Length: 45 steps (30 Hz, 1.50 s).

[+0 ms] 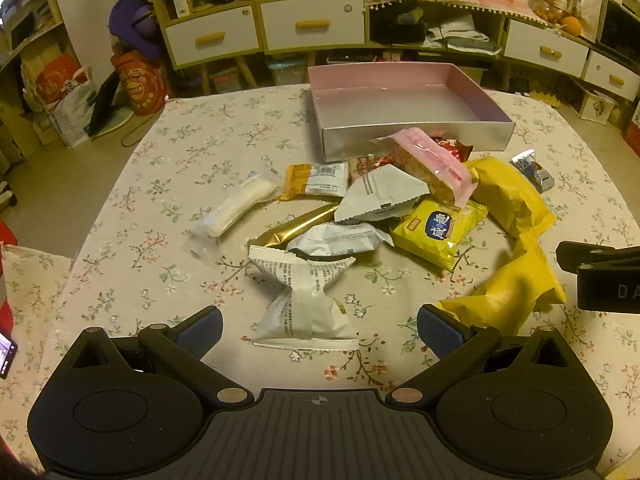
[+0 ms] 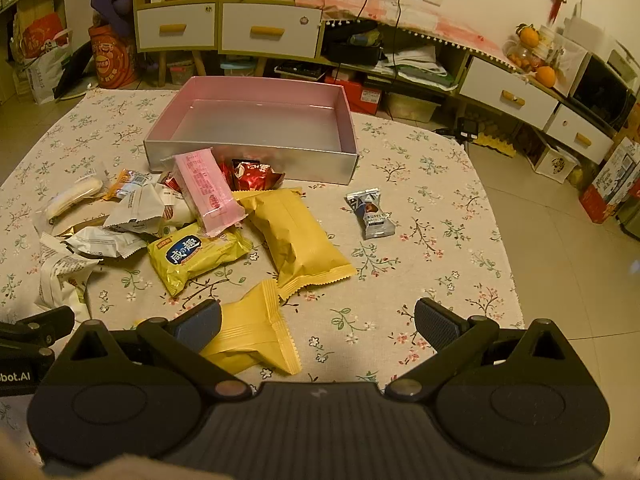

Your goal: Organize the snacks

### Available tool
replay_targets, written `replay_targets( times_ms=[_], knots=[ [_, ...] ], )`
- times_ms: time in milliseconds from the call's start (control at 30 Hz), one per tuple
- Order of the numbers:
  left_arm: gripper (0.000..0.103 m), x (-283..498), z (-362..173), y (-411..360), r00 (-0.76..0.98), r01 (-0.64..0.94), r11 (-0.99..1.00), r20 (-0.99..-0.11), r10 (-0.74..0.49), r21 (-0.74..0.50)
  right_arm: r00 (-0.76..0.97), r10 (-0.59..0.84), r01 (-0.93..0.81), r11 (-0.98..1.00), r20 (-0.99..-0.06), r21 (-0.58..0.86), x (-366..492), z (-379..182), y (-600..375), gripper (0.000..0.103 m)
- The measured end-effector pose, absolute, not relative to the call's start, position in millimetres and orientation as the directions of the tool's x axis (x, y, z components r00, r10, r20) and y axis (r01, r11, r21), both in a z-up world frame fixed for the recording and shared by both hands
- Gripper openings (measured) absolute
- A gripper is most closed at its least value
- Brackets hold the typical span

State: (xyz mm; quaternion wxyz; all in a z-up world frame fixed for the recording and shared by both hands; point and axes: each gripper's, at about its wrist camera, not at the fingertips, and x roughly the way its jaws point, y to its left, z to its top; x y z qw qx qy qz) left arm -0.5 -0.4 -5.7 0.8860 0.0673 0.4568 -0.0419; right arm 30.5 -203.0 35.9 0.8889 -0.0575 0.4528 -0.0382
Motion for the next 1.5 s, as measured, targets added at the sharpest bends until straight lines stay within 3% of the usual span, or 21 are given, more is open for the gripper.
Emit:
replay_targets(
  times_ms=[1500],
  knots=[
    [0.103, -1.2, -8.4, -1.9, 0.578, 0.147, 0.986, -0.816, -0.017, 0.084, 0.584, -0.12, 0.013, 0.99, -0.803, -0.139, 30.6, 34.6, -202.5, 0.103]
  ],
)
